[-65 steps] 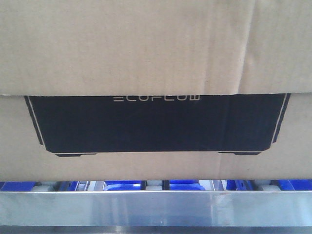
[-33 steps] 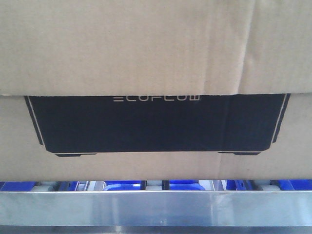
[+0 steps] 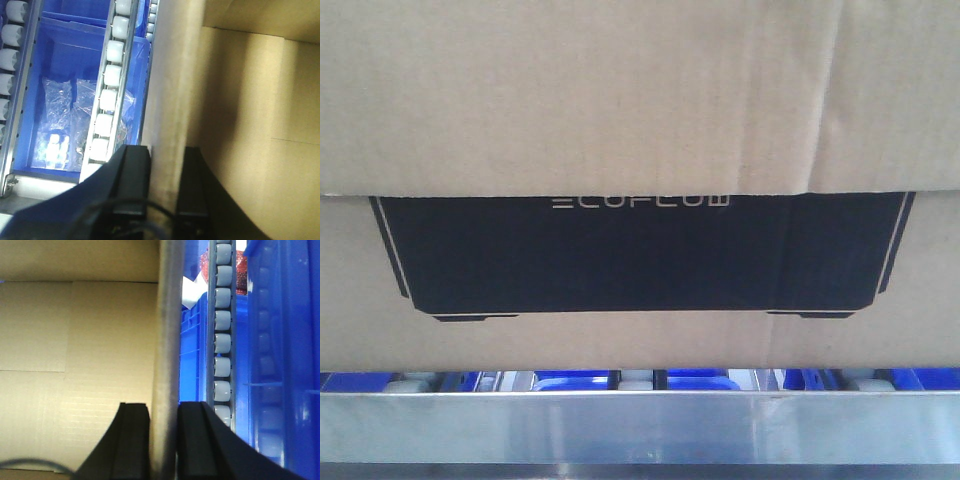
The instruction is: Grab box from left shelf to table start
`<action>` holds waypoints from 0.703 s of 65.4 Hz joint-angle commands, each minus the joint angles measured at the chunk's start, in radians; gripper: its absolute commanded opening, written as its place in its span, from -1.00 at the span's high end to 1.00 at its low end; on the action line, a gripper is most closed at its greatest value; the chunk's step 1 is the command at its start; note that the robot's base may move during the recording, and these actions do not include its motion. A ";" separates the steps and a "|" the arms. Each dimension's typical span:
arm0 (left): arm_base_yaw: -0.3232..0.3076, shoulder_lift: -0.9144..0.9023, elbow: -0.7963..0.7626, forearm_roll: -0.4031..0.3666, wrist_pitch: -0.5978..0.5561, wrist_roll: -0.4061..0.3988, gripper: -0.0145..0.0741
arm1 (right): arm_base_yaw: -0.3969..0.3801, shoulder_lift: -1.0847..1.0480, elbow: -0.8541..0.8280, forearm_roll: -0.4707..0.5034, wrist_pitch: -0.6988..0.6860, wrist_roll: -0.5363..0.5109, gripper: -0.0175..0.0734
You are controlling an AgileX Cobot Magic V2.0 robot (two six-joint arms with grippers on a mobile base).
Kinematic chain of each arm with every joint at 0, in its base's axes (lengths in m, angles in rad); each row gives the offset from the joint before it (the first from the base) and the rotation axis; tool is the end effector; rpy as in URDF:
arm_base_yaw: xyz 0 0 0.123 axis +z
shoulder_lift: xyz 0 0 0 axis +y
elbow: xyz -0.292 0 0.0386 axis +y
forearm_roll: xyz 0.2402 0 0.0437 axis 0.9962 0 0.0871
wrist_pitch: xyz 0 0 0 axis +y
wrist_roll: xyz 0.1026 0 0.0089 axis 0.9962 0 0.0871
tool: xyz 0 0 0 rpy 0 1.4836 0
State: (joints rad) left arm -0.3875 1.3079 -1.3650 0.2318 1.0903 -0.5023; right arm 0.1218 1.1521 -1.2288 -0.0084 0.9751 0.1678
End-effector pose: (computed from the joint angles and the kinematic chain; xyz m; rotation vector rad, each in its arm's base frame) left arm 0.2473 -0.0783 0.3912 -0.0915 2.4775 -0.0747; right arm 0.2220 0.0265 0.3927 0.0526 2.3851 0.1270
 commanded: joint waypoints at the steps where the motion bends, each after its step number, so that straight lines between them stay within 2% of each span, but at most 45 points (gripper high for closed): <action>1: 0.002 -0.025 -0.032 0.082 -0.062 -0.019 0.89 | -0.002 -0.012 -0.037 0.008 -0.048 -0.014 0.50; 20: 0.002 -0.025 -0.032 0.082 -0.101 -0.019 0.89 | -0.002 -0.012 -0.037 0.008 -0.071 -0.014 0.50; 29: -0.017 -0.055 -0.032 0.087 -0.099 -0.019 0.89 | 0.007 -0.024 -0.037 0.008 -0.055 -0.012 0.49; 40: -0.070 -0.126 -0.032 0.102 -0.062 -0.031 0.89 | 0.007 -0.078 -0.036 0.008 -0.061 0.042 0.49; 46: -0.139 -0.156 -0.032 0.166 -0.029 -0.070 0.89 | 0.008 -0.121 -0.034 0.008 -0.049 0.060 0.49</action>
State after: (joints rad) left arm -0.4714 1.2120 -1.3615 0.3002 1.1310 -0.5201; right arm 0.1239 1.0937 -1.2270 -0.0085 1.0013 0.2057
